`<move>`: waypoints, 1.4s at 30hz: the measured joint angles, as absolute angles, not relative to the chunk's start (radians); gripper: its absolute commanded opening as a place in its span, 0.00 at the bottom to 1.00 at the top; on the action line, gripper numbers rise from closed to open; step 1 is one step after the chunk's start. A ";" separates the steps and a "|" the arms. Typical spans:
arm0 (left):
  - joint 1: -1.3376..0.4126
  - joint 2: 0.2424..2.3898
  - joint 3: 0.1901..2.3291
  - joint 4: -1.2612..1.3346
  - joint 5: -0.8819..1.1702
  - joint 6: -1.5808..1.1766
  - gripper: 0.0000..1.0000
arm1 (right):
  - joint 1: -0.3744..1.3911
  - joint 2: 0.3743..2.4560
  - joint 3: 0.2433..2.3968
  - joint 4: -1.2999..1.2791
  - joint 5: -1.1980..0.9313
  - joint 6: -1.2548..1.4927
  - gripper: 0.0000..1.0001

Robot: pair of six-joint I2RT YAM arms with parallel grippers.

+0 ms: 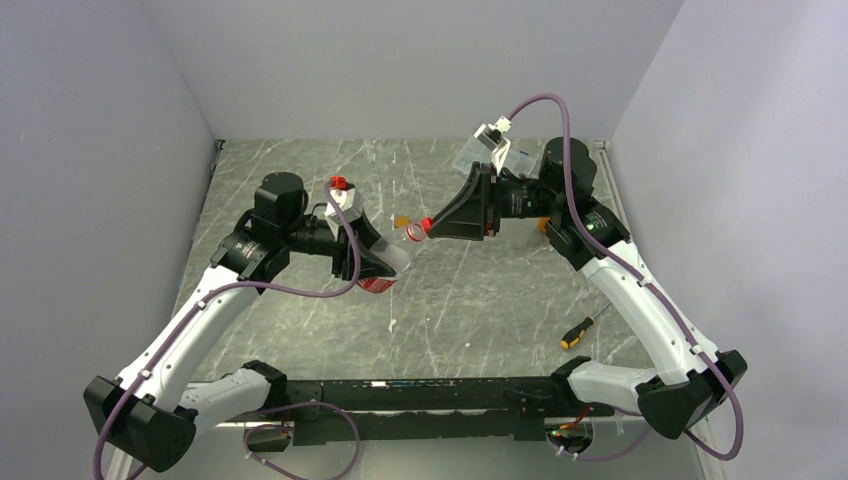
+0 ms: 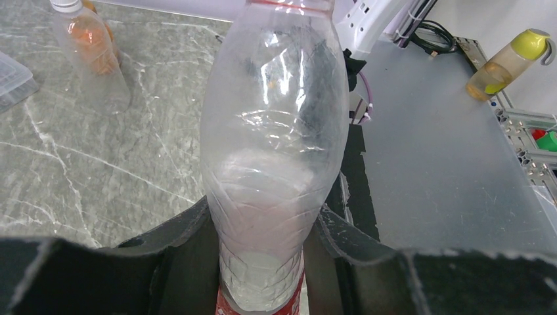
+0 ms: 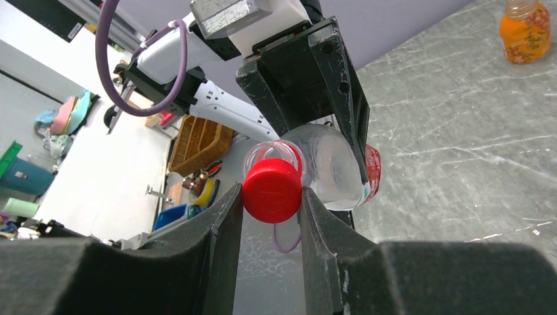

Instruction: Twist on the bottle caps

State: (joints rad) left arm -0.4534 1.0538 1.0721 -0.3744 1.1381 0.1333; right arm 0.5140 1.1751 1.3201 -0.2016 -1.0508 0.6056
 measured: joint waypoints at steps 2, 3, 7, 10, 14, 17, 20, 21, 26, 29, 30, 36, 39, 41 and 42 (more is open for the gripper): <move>-0.453 1.056 1.072 -0.369 1.141 0.133 0.22 | 0.521 1.175 1.320 -0.203 -1.053 0.600 0.10; -0.453 1.058 1.072 -0.368 1.143 0.133 0.22 | 0.522 1.175 1.321 -0.207 -1.052 0.595 0.10; -0.458 1.069 1.072 -0.377 1.155 0.135 0.21 | 0.529 1.175 1.329 -0.241 -1.048 0.567 0.10; -0.468 1.083 1.075 -0.393 1.155 0.142 0.20 | 0.534 1.177 1.347 -0.280 -1.044 0.538 0.09; -0.480 1.103 1.100 -0.438 1.155 0.160 0.19 | 0.540 1.179 1.370 -0.334 -1.031 0.496 0.09; -0.482 1.113 1.118 -0.467 1.155 0.171 0.17 | 0.546 1.185 1.400 -0.390 -1.018 0.454 0.09; -0.482 1.118 1.127 -0.496 1.156 0.175 0.05 | 0.559 1.192 1.428 -0.450 -0.996 0.408 0.09; -0.483 1.121 1.132 -0.509 1.156 0.177 0.04 | 0.567 1.196 1.444 -0.482 -0.981 0.386 0.09; -0.484 1.146 1.170 -0.593 1.163 0.199 0.00 | 0.613 1.210 1.514 -0.600 -0.891 0.291 0.09; -0.487 1.157 1.181 -0.633 1.166 0.207 0.00 | 0.646 1.217 1.549 -0.659 -0.825 0.238 0.08; -0.488 1.159 1.183 -0.644 1.165 0.207 0.00 | 0.658 1.221 1.559 -0.681 -0.801 0.221 0.08; -0.493 1.172 1.192 -0.738 1.143 0.224 0.00 | 0.720 1.254 1.612 -0.794 -0.682 0.144 0.07; -0.496 1.173 1.195 -0.756 1.122 0.235 0.00 | 0.732 1.259 1.620 -0.822 -0.657 0.133 0.07; -0.500 1.165 1.195 -0.747 1.099 0.234 0.00 | 0.733 1.259 1.620 -0.823 -0.649 0.133 0.07; -0.502 1.156 1.192 -0.737 1.082 0.232 0.00 | 0.733 1.259 1.620 -0.822 -0.646 0.134 0.07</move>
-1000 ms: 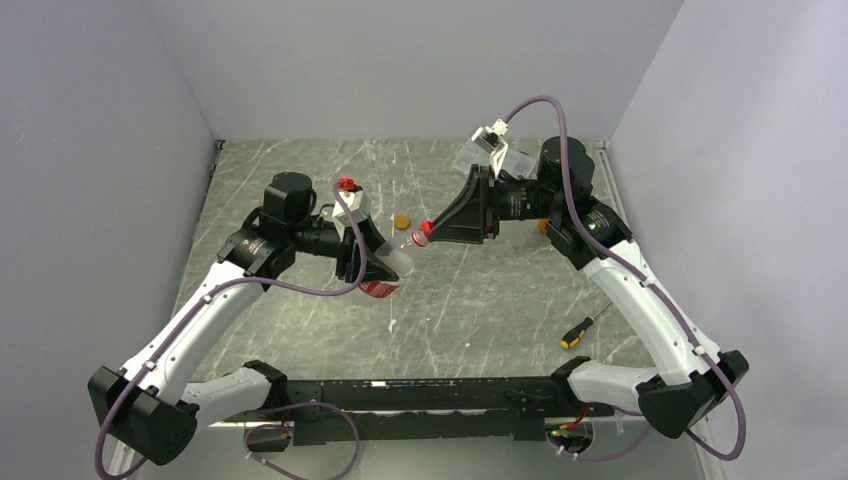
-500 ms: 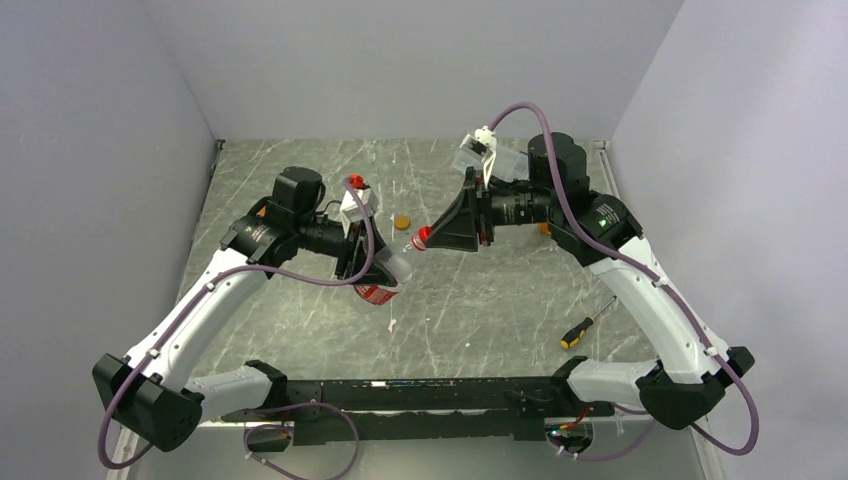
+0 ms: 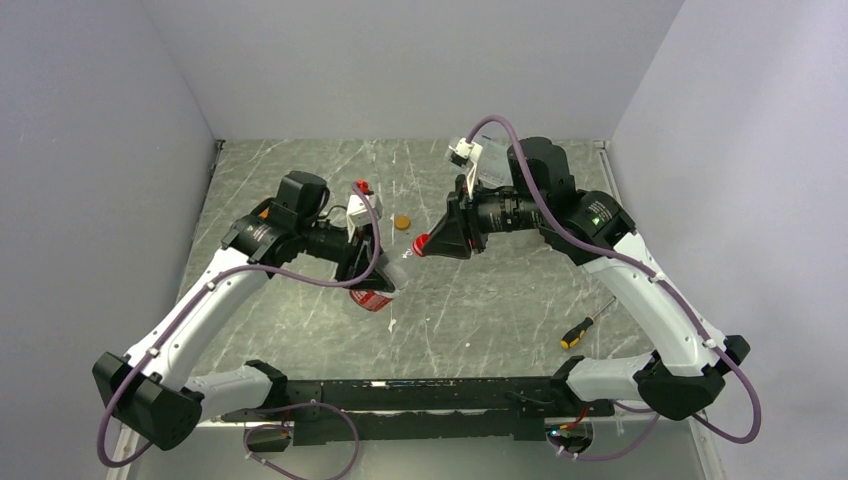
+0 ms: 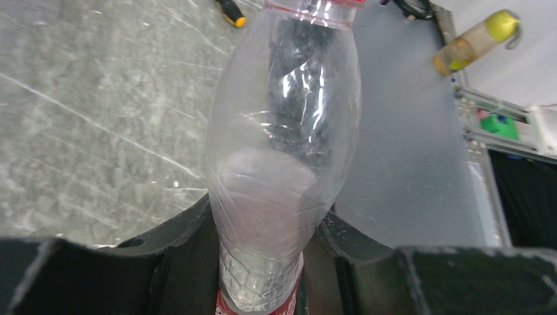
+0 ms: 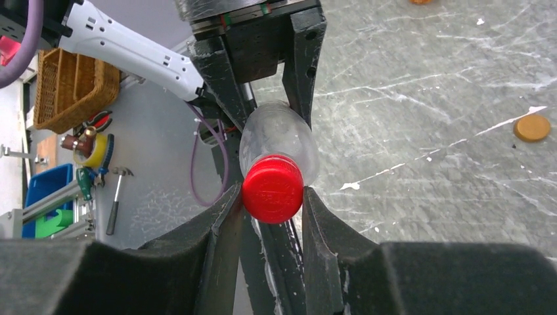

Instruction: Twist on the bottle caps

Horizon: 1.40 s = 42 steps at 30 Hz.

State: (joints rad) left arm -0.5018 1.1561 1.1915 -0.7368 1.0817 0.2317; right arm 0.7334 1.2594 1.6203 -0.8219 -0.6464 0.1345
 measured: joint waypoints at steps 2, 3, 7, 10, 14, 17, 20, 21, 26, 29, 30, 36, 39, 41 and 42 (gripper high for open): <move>-0.505 1.126 1.173 -0.701 1.046 0.223 0.00 | 0.734 1.261 1.620 -0.813 -0.643 0.146 0.07; -0.508 1.103 1.155 -0.673 1.016 0.220 0.00 | 0.734 1.264 1.620 -0.809 -0.641 0.156 0.06; -0.519 1.029 1.102 -0.597 0.875 0.212 0.00 | 0.735 1.303 1.646 -0.812 -0.618 0.218 0.04; -0.531 1.000 1.074 -0.551 0.750 0.219 0.00 | 0.722 1.350 1.674 -0.816 -0.582 0.295 0.03; -0.579 0.992 1.058 -0.509 0.546 0.253 0.00 | 0.697 1.409 1.712 -0.845 -0.528 0.413 0.02; -0.626 0.992 1.046 -0.474 0.389 0.294 0.00 | 0.680 1.434 1.718 -0.853 -0.490 0.508 0.01; -0.667 0.992 1.020 -0.424 0.265 0.327 0.00 | 0.667 1.439 1.692 -0.832 -0.460 0.608 0.00; -0.678 0.992 1.011 -0.413 0.234 0.337 0.00 | 0.663 1.439 1.676 -0.819 -0.451 0.643 0.01; -0.723 0.992 0.973 -0.376 0.097 0.391 0.00 | 0.655 1.449 1.630 -0.780 -0.426 0.776 0.09; -0.733 0.992 0.969 -0.369 0.058 0.408 0.00 | 0.654 1.457 1.631 -0.774 -0.413 0.817 0.42; -0.734 0.992 0.969 -0.367 0.054 0.410 0.00 | 0.655 1.459 1.637 -0.776 -0.407 0.822 0.54; -0.761 0.992 0.988 -0.321 0.118 0.402 0.00 | 0.666 1.464 1.707 -0.833 -0.393 0.797 1.00; -0.732 1.000 1.015 -0.361 0.221 0.387 0.00 | 0.654 1.457 1.798 -0.879 -0.363 0.712 1.00; -0.692 1.016 1.033 -0.398 0.319 0.372 0.00 | 0.645 1.425 1.825 -0.879 -0.348 0.640 1.00; -0.666 1.027 1.042 -0.419 0.377 0.365 0.00 | 0.640 1.396 1.826 -0.881 -0.344 0.599 1.00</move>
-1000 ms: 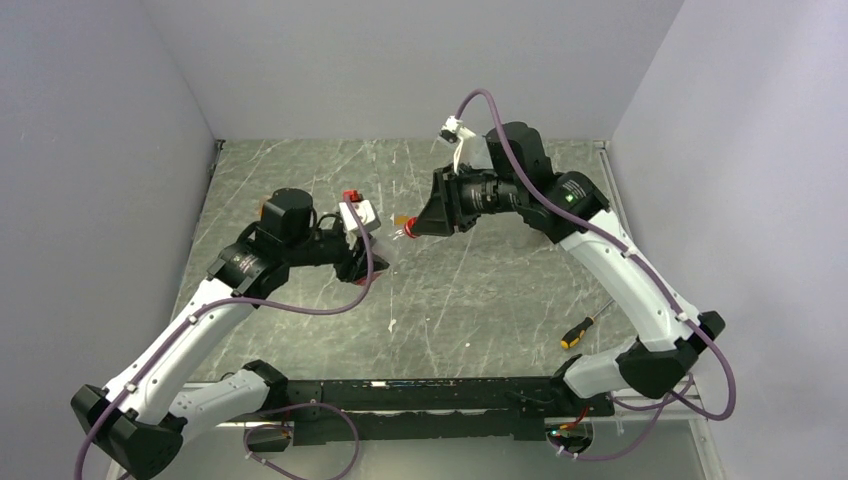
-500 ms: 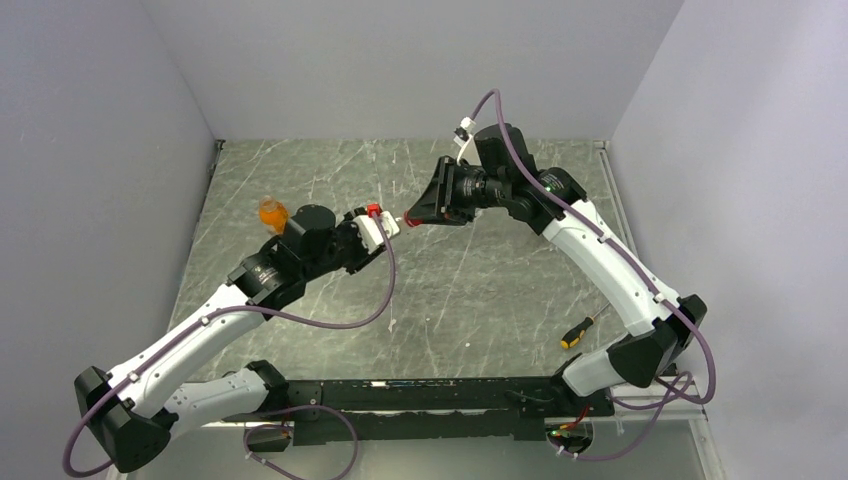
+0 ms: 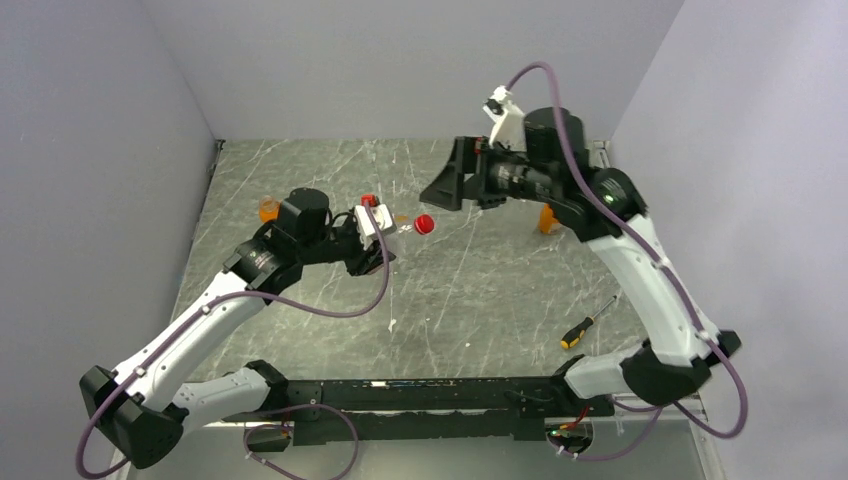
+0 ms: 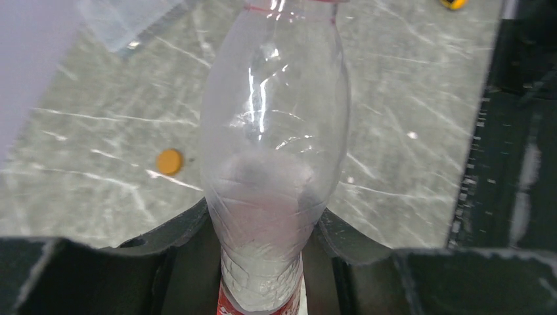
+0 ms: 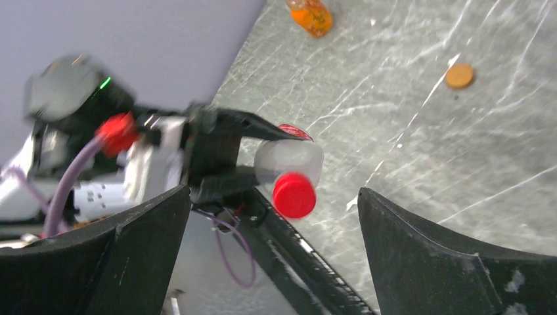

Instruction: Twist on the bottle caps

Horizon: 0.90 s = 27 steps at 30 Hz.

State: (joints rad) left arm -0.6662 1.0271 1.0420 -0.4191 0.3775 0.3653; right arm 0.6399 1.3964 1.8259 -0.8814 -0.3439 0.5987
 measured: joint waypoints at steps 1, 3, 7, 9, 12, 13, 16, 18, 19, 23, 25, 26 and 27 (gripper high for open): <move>-0.633 1.042 1.051 -0.447 0.459 0.354 0.00 | 0.636 1.364 1.824 -0.885 -0.347 0.552 1.00; -0.600 1.060 1.056 -0.477 0.555 0.345 0.00 | 0.635 1.304 1.814 -0.886 -0.369 0.462 0.99; -0.571 1.102 1.069 -0.557 0.804 0.337 0.00 | 0.641 1.203 1.762 -0.902 -0.460 0.276 0.93; -0.572 1.122 1.082 -0.591 0.906 0.336 0.00 | 0.651 1.173 1.715 -0.912 -0.507 0.207 0.85; -0.572 1.137 1.093 -0.616 1.025 0.327 0.00 | 0.665 1.162 1.657 -0.923 -0.559 0.144 0.79; -0.572 1.138 1.094 -0.618 1.047 0.325 0.00 | 0.672 1.167 1.645 -0.926 -0.569 0.131 0.78; -0.571 1.138 1.094 -0.619 1.111 0.315 0.00 | 0.702 1.189 1.613 -0.935 -0.595 0.095 0.78; -0.571 1.138 1.094 -0.620 1.135 0.311 0.00 | 0.722 1.200 1.611 -0.937 -0.605 0.081 0.76; -0.571 1.138 1.094 -0.622 1.146 0.310 0.00 | 0.733 1.203 1.611 -0.937 -0.610 0.074 0.75; -0.571 1.140 1.094 -0.645 1.164 0.309 0.00 | 0.764 1.211 1.612 -0.935 -0.616 0.059 0.68; -0.571 1.142 1.094 -0.656 1.167 0.309 0.00 | 0.777 1.220 1.613 -0.935 -0.616 0.055 0.63; -0.571 1.143 1.094 -0.660 1.167 0.309 0.00 | 0.783 1.225 1.617 -0.935 -0.615 0.053 0.62; -0.571 1.143 1.094 -0.662 1.168 0.309 0.00 | 0.787 1.231 1.618 -0.934 -0.614 0.052 0.60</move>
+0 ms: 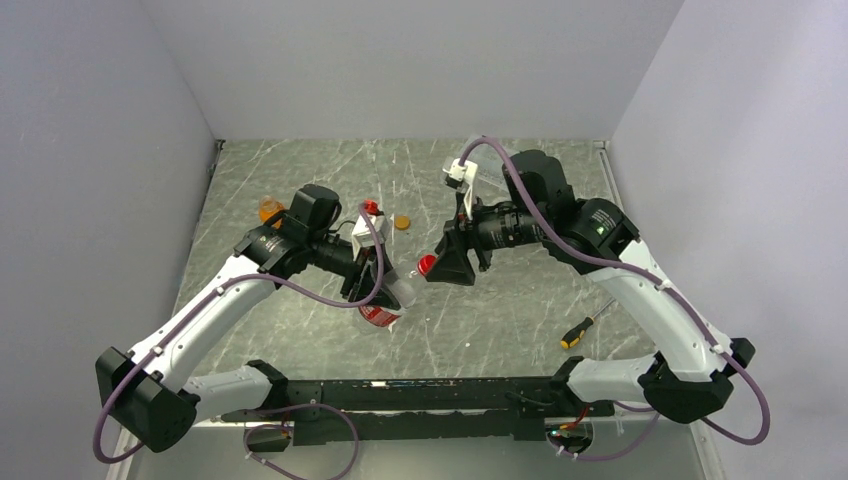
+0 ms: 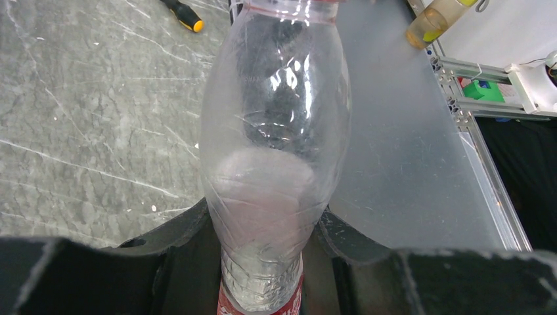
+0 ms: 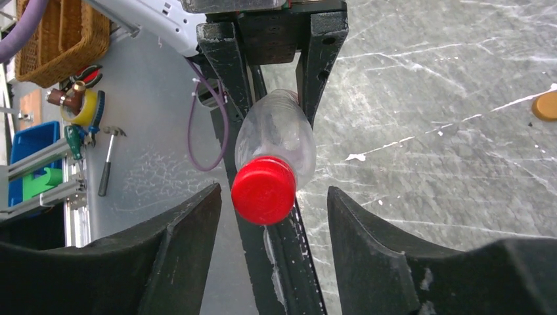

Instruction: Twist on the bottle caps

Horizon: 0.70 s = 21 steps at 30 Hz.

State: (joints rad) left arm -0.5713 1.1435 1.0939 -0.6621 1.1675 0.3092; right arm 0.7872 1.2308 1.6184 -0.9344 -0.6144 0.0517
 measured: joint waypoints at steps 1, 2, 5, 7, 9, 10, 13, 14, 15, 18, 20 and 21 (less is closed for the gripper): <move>-0.571 1.143 1.094 -0.664 1.167 0.309 0.00 | 0.793 1.237 1.621 -0.935 -0.613 0.052 0.57; -0.571 1.143 1.094 -0.664 1.168 0.309 0.00 | 0.797 1.243 1.624 -0.935 -0.611 0.052 0.55; -0.570 1.145 1.095 -0.669 1.167 0.310 0.00 | 0.811 1.259 1.634 -0.936 -0.607 0.051 0.43; -0.570 1.150 1.095 -0.673 1.167 0.310 0.00 | 0.818 1.266 1.640 -0.935 -0.602 0.050 0.33; -0.570 1.155 1.095 -0.674 1.169 0.310 0.00 | 0.823 1.268 1.644 -0.938 -0.591 0.047 0.24; -0.570 1.157 1.095 -0.673 1.170 0.310 0.00 | 0.824 1.268 1.645 -0.941 -0.585 0.047 0.20; -0.570 1.158 1.098 -0.672 1.162 0.309 0.00 | 0.826 1.274 1.655 -0.950 -0.572 0.051 0.11; -0.570 1.158 1.098 -0.667 1.155 0.307 0.00 | 0.826 1.276 1.658 -0.952 -0.564 0.054 0.08; -0.570 1.157 1.098 -0.661 1.145 0.301 0.00 | 0.826 1.278 1.662 -0.957 -0.551 0.059 0.06; -0.570 1.145 1.098 -0.625 1.081 0.284 0.00 | 0.826 1.293 1.684 -0.977 -0.509 0.093 0.02; -0.570 1.127 1.095 -0.599 1.025 0.271 0.00 | 0.823 1.317 1.713 -0.990 -0.479 0.129 0.00; -0.570 1.112 1.089 -0.578 0.987 0.266 0.00 | 0.822 1.332 1.732 -0.996 -0.462 0.152 0.00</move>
